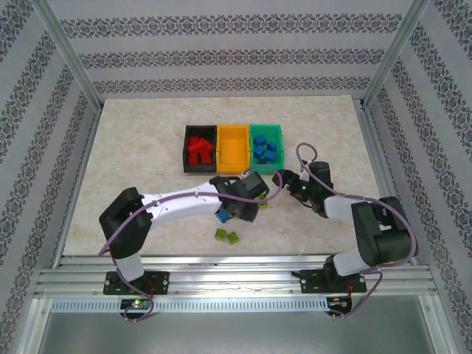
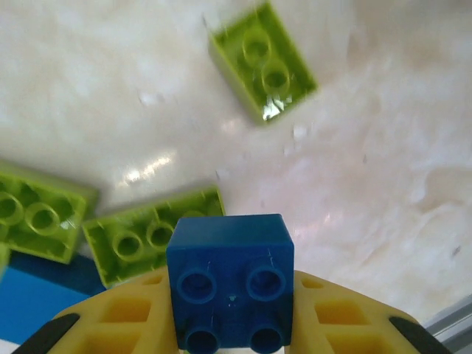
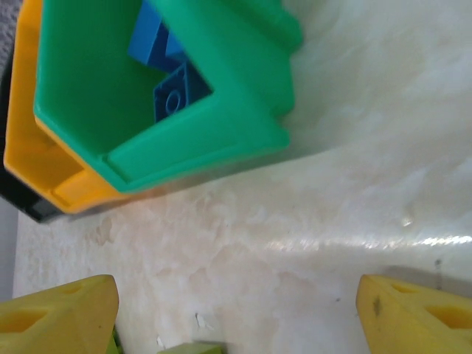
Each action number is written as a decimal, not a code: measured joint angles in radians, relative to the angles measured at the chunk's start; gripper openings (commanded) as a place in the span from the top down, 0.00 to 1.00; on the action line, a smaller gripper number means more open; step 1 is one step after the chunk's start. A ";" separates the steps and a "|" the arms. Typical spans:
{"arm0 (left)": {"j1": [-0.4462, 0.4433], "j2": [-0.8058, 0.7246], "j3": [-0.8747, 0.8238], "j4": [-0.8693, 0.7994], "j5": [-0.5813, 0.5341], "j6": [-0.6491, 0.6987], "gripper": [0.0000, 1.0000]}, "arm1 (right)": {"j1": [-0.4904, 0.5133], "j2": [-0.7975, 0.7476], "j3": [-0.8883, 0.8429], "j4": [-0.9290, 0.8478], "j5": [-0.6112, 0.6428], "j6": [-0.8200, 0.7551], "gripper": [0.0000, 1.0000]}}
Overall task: Sort the legos into containers by color
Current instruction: Place the lego in the container.
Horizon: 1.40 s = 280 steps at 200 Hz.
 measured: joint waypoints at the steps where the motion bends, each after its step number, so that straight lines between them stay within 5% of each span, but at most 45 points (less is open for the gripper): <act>1: 0.006 0.000 0.004 0.001 0.005 0.002 0.74 | -0.002 0.001 0.000 0.002 0.000 0.002 0.16; 42: 0.149 0.103 0.235 0.011 0.063 0.069 0.73 | -0.031 0.010 -0.001 0.032 0.001 0.019 0.16; 152: 0.306 0.690 1.119 -0.204 0.155 0.205 0.73 | -0.031 0.010 -0.001 0.035 0.001 0.022 0.16; 193: 0.307 0.730 1.174 -0.237 0.171 0.206 0.65 | -0.031 0.010 -0.001 0.042 0.000 0.024 0.16; 201: 0.307 0.731 1.175 -0.240 0.171 0.207 0.59 | -0.031 0.010 -0.001 0.045 0.000 0.025 0.16; 214: 0.307 0.732 1.175 -0.240 0.174 0.209 0.32 | -0.031 0.012 -0.001 0.047 0.000 0.026 0.16; 224: 0.307 0.732 1.175 -0.243 0.174 0.208 0.25 | -0.031 0.013 -0.001 0.048 0.000 0.026 0.16; 280: 0.293 0.657 1.054 -0.246 0.147 0.217 0.22 | -0.031 0.014 -0.001 0.049 0.000 0.026 0.16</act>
